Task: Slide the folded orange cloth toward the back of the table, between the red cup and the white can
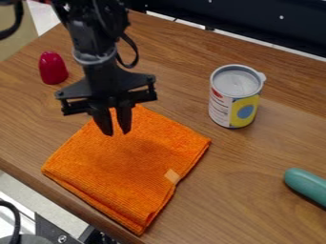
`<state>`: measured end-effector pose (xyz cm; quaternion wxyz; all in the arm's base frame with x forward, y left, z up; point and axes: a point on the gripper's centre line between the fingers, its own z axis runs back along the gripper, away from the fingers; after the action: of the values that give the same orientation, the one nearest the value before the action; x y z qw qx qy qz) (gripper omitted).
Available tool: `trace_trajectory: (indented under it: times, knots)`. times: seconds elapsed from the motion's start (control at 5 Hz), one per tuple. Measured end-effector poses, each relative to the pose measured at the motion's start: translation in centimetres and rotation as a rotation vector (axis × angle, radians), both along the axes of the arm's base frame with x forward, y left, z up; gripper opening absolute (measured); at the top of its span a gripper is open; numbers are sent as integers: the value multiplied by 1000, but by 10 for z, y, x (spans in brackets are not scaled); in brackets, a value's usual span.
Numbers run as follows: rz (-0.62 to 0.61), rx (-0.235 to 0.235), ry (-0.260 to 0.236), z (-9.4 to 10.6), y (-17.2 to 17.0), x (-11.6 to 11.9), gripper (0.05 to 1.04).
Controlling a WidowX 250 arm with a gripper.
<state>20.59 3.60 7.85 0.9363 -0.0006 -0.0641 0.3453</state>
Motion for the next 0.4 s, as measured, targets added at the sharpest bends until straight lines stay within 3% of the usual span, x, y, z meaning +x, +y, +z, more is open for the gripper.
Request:
trace_trajectory:
  times: [0.2, 0.4]
  knots:
    - [-2, 1, -6, -7, 0, 2, 55]
    - [-14, 10, -20, -14, -2, 0, 53]
